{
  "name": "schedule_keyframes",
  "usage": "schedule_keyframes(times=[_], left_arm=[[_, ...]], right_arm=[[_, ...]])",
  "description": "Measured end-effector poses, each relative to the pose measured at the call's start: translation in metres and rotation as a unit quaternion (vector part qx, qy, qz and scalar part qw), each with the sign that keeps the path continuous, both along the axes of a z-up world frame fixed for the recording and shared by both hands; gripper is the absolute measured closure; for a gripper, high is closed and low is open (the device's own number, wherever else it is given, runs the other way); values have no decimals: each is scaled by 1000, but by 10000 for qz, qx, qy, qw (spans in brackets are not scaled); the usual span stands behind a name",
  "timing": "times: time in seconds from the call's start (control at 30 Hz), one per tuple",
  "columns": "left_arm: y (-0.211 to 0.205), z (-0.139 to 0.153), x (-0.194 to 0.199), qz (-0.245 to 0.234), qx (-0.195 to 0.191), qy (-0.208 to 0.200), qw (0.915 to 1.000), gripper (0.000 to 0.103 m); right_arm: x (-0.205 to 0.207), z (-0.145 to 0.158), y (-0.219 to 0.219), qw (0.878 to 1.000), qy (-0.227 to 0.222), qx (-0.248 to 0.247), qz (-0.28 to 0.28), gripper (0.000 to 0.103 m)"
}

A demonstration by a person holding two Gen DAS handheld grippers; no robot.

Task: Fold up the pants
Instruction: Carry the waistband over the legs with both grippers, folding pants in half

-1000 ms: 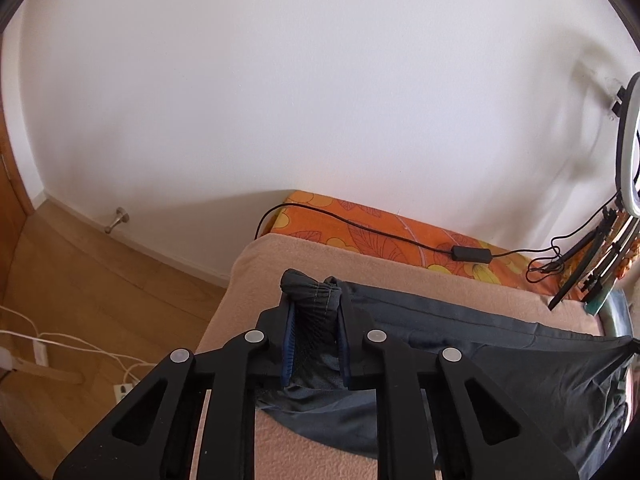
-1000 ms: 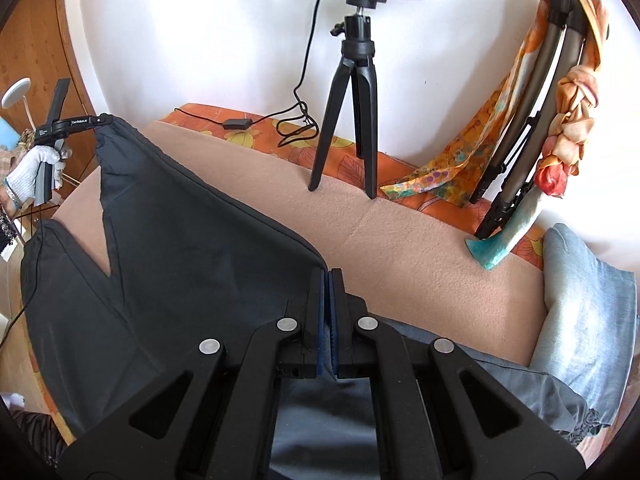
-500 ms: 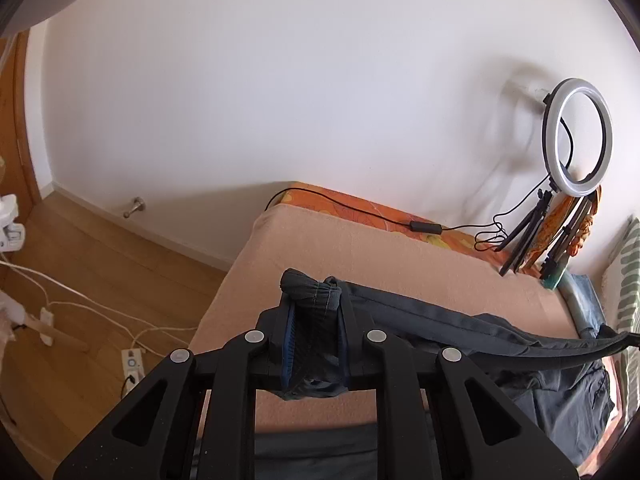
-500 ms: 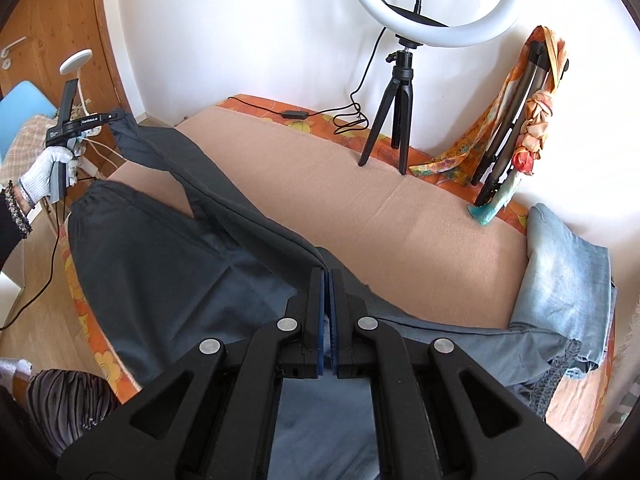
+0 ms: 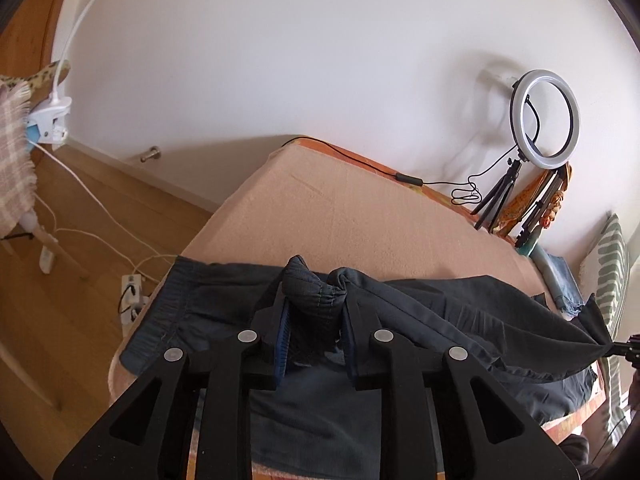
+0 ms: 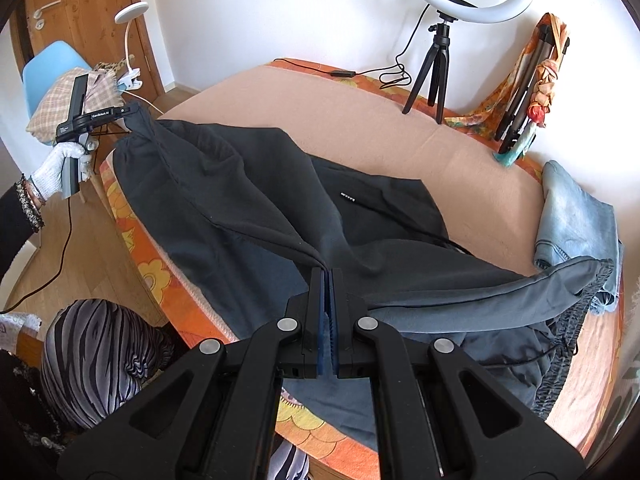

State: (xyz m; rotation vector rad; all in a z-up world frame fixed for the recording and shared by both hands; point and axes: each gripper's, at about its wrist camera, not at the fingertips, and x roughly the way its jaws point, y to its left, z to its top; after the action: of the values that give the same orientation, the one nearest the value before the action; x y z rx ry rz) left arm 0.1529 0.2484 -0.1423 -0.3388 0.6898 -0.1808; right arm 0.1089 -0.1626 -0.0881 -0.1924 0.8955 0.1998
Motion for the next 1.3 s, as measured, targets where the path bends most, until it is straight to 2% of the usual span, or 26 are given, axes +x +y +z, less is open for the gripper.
schedule_keyframes(times=[0.1,0.2,0.4,0.5,0.57,0.63,0.8,0.9,1.03,1.13,1.23,1.3], left_arm=[[4,-6,-14,59,-134,86,9999,75],[13,-15,-32,159,-360,184,9991,65],[26,-28,-59,245,-995,219,9945,62],[32,-32,-70,290,-1412,222,9893,60],[35,-36,-76,381,-1820,213,9823,57],[34,-38,-78,457,-2044,268,9774,57],[26,-43,-71,572,-2074,481,9754,54],[31,-50,-64,751,-2382,581,9666,54],[25,-56,-54,833,-2219,841,9679,54],[21,-60,-51,861,-2175,897,9681,59],[18,-60,-51,950,-1872,838,9741,88],[17,-57,-53,929,-1770,729,9771,90]], right_arm=[[-15,-10,6,10000,22,-27,17,101],[-27,-24,10,10000,80,1,26,101],[-42,-46,19,9997,208,-76,68,101],[-46,-52,18,9996,271,-89,32,101],[-49,-56,16,9995,300,-99,2,101],[-51,-60,13,9994,333,-108,-41,101],[-54,-63,4,9992,368,-122,-136,101],[-53,-60,0,9993,320,-62,-195,101],[-56,-59,-1,9994,270,-73,-208,101],[-57,-60,-1,9994,277,-49,-204,101],[-57,-62,0,9994,292,-35,-194,100],[-57,-64,0,9993,303,-43,-197,100]])
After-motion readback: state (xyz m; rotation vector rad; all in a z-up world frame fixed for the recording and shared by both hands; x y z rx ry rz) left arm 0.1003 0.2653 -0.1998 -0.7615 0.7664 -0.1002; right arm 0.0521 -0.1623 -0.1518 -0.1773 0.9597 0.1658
